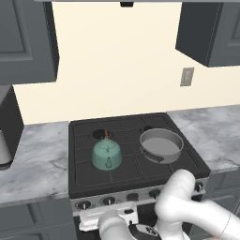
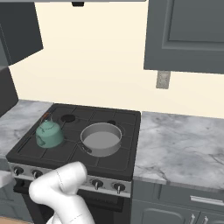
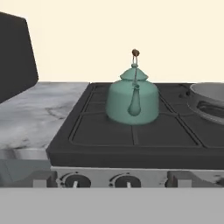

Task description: Pick the kettle from the counter and place it on a stove burner. Then turn the burner on.

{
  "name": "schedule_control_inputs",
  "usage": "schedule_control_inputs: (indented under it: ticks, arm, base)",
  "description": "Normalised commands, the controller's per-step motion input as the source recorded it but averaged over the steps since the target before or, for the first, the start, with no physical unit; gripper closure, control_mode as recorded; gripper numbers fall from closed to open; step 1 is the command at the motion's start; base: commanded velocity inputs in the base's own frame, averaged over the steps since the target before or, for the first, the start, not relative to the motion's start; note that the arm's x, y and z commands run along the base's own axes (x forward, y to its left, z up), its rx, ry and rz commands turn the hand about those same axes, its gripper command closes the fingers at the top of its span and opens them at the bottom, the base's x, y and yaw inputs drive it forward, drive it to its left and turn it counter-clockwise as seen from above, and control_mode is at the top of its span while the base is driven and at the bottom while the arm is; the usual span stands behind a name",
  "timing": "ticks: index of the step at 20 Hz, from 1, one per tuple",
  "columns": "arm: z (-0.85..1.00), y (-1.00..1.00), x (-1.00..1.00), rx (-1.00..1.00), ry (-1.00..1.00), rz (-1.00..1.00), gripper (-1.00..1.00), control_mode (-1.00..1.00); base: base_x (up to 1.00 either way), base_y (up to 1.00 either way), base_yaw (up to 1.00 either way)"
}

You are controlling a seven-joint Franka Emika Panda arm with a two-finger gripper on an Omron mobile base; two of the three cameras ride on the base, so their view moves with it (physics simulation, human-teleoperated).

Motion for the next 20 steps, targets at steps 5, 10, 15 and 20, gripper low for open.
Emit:
schedule_control_inputs:
  ticks: [5,10,15,20]
  arm:
    - [-0.66,0.0,0.0,0.05,-0.17,0.0,-1.0,-1.0]
    - [-0.59,0.02,0.01,0.0,-0.2,0.0,-1.0,-1.0]
    - [-0.4,0.17,0.17,0.0,-0.24,0.0,-1.0,-1.0]
    - [-0.26,0.34,0.29,0.0,-0.15,-0.03,-1.0,-1.0]
  base:
    - [0.0,0.0,0.0]
    - [0.0,0.0,0.0]
    - [0.0,0.0,0.0]
    - [0.0,0.0,0.0]
